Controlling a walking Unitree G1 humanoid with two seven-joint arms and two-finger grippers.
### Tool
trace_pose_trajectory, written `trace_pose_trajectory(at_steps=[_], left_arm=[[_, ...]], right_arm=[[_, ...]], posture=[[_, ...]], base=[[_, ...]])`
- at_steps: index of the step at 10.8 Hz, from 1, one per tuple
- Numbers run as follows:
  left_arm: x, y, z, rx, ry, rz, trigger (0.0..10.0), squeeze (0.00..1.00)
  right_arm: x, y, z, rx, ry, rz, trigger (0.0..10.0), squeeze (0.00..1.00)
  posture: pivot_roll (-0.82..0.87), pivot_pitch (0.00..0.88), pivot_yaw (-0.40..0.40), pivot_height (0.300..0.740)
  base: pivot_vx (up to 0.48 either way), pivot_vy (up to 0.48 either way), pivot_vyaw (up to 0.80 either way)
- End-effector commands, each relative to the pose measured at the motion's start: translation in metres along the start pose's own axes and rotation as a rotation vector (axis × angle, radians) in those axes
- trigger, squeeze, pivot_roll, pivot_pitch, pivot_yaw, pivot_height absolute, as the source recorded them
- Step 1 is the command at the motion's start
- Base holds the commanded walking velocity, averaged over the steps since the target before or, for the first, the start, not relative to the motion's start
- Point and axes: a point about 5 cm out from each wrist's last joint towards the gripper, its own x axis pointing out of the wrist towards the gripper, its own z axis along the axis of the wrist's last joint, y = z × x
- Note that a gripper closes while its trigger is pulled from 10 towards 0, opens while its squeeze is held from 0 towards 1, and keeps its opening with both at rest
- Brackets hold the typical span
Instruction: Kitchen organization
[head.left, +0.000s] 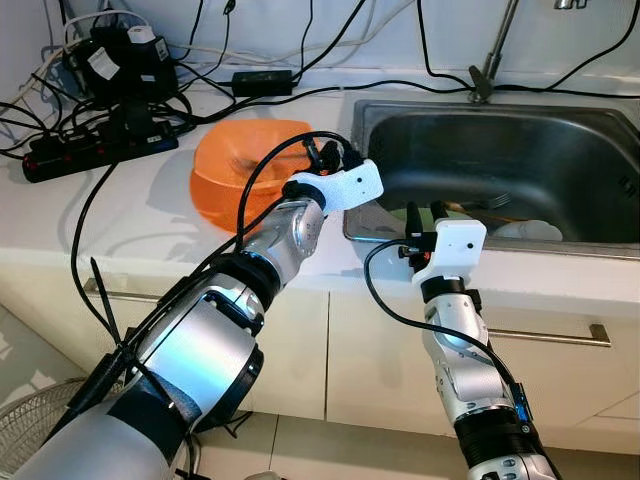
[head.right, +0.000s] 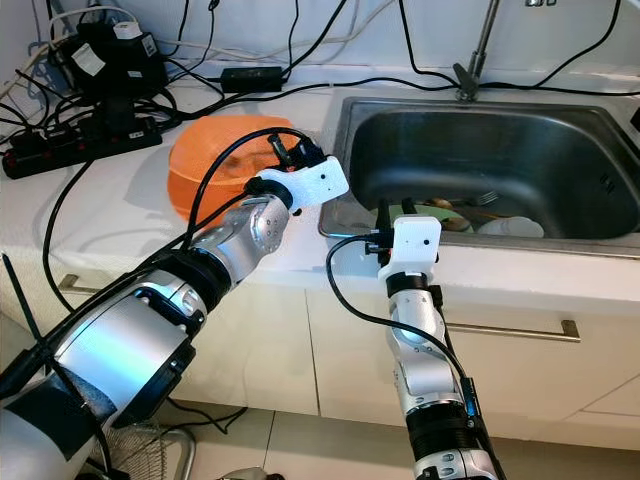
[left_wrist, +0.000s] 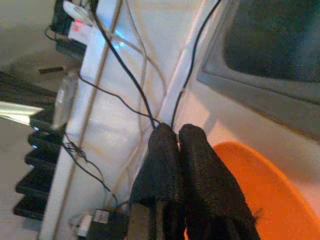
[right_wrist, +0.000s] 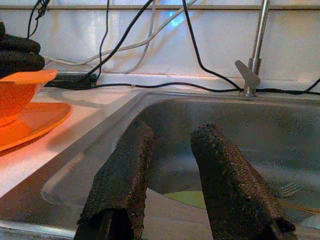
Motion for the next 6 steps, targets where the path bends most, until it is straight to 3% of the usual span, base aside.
trace_pose_trajectory(at_steps=[1, 3, 4, 5, 6], left_arm=[[0.006, 0.016, 0.011, 0.056, -0.041, 0.063, 0.0, 0.00], [0.007, 0.024, 0.022, 0.110, -0.120, 0.164, 0.0, 0.00], [0.007, 0.032, 0.031, 0.103, -0.174, 0.229, 3.6, 0.00], [0.006, 0.038, 0.038, 0.074, -0.224, 0.270, 10.0, 0.00], [0.002, 0.043, 0.050, -0.033, -0.324, 0.288, 10.0, 0.00]], right_arm=[[-0.003, 0.001, -0.006, -0.003, 0.032, 0.003, 10.0, 0.00], [-0.003, 0.001, -0.006, -0.001, 0.032, 0.002, 10.0, 0.00], [-0.003, 0.001, -0.006, 0.000, 0.032, 0.001, 10.0, 0.00], [-0.002, 0.001, -0.007, 0.001, 0.033, 0.002, 10.0, 0.00], [-0.002, 0.002, -0.007, 0.002, 0.035, 0.004, 10.0, 0.00]], posture=[[0.03, 0.000, 0.076, 0.740], [0.04, 0.000, 0.075, 0.740], [0.04, 0.000, 0.074, 0.740], [0.05, 0.000, 0.073, 0.740], [0.05, 0.000, 0.073, 0.740]], base=[[0.000, 0.000, 0.00], [0.000, 0.000, 0.00], [0.000, 0.000, 0.00], [0.000, 0.000, 0.00], [0.000, 0.000, 0.00]])
